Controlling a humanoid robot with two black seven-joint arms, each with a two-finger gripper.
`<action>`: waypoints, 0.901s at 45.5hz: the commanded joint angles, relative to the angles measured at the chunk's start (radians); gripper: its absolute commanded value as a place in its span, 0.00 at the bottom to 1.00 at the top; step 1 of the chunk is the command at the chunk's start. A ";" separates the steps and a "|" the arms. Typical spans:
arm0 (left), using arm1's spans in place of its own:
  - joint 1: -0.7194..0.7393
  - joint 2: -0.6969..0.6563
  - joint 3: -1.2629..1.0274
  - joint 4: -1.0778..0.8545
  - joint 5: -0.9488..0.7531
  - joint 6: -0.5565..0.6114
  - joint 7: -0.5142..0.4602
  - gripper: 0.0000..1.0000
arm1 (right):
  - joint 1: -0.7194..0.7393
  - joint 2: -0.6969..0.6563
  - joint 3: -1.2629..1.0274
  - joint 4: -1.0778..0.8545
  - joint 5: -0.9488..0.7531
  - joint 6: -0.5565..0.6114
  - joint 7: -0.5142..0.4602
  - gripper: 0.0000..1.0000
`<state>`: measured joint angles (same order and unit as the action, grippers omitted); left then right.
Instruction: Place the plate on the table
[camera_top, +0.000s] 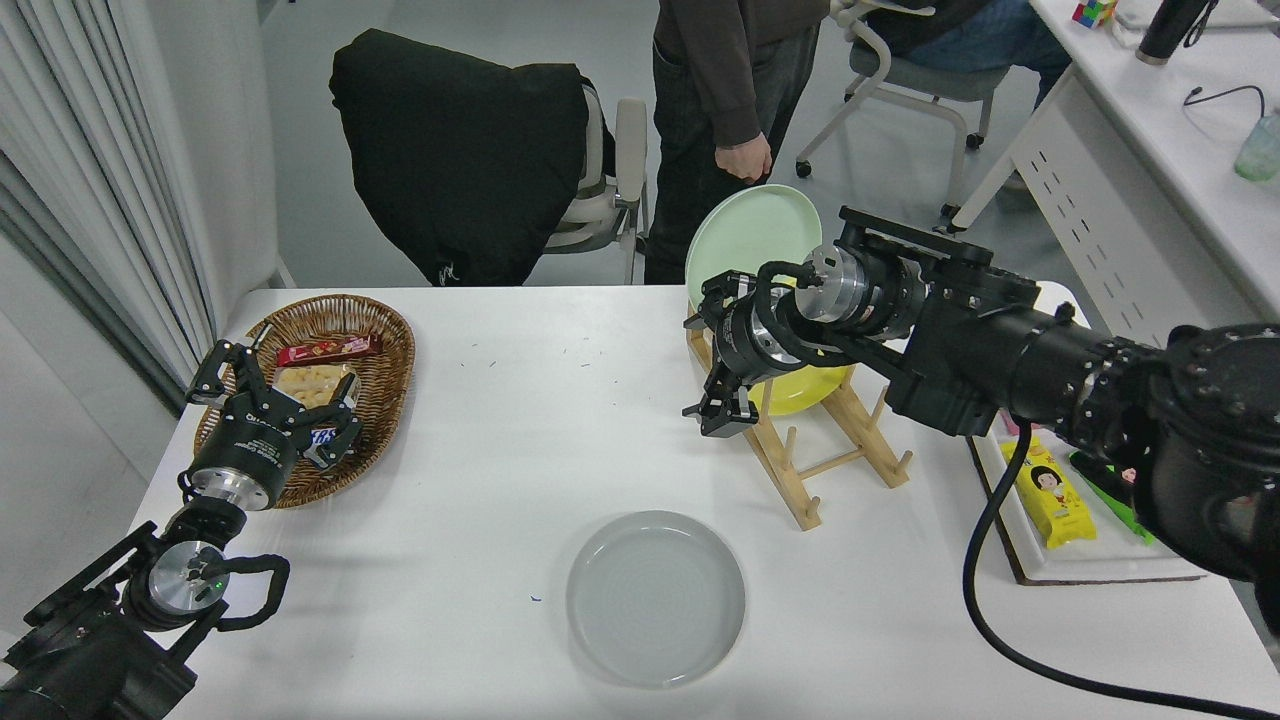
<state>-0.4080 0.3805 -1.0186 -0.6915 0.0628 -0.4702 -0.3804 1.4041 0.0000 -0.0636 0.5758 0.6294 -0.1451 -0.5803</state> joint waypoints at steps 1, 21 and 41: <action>0.000 0.000 0.000 0.000 0.000 -0.001 0.000 0.98 | 0.021 0.000 0.107 0.004 -0.042 0.125 -0.024 0.99; 0.000 0.000 0.000 0.000 0.000 -0.001 0.000 0.98 | 0.115 -0.078 0.182 -0.014 -0.231 0.217 -0.046 0.99; 0.000 0.000 0.000 0.000 0.000 -0.001 0.000 0.98 | 0.093 -0.159 0.459 -0.128 -0.214 0.196 -0.046 0.99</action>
<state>-0.4080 0.3804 -1.0186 -0.6915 0.0629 -0.4703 -0.3804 1.5058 -0.0989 0.2508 0.5091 0.4150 0.0625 -0.6251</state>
